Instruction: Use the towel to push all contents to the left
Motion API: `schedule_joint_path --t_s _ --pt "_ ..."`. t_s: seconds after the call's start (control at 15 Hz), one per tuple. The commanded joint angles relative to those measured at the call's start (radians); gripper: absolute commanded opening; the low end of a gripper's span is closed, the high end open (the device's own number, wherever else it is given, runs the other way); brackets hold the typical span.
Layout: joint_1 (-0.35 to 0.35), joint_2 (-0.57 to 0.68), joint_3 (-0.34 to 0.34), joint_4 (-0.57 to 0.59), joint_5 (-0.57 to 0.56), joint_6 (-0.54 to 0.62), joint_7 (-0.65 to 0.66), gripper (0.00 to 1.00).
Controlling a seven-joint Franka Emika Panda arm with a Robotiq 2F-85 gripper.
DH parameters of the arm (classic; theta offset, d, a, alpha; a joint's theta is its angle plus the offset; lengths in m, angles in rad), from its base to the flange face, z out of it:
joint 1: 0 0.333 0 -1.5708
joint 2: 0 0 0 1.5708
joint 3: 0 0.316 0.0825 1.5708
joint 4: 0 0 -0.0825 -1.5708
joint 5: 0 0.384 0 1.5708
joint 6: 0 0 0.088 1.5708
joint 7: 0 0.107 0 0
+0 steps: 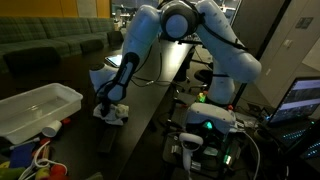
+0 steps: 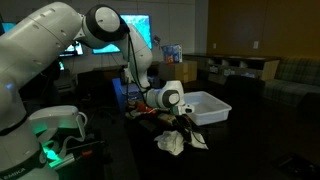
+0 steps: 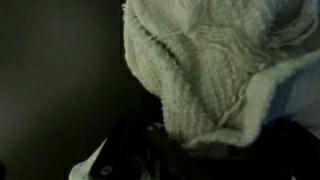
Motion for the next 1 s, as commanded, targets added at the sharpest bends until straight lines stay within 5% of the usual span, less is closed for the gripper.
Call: schedule_joint_path --t_s 0.0,0.47,0.93 --pt "-0.015 -0.095 0.04 -0.137 -0.036 -0.069 -0.02 0.01" --pt "-0.04 -0.162 0.117 -0.248 -0.069 -0.177 -0.056 0.01" --pt "-0.066 -0.145 0.21 -0.23 -0.097 -0.148 -0.139 0.01"
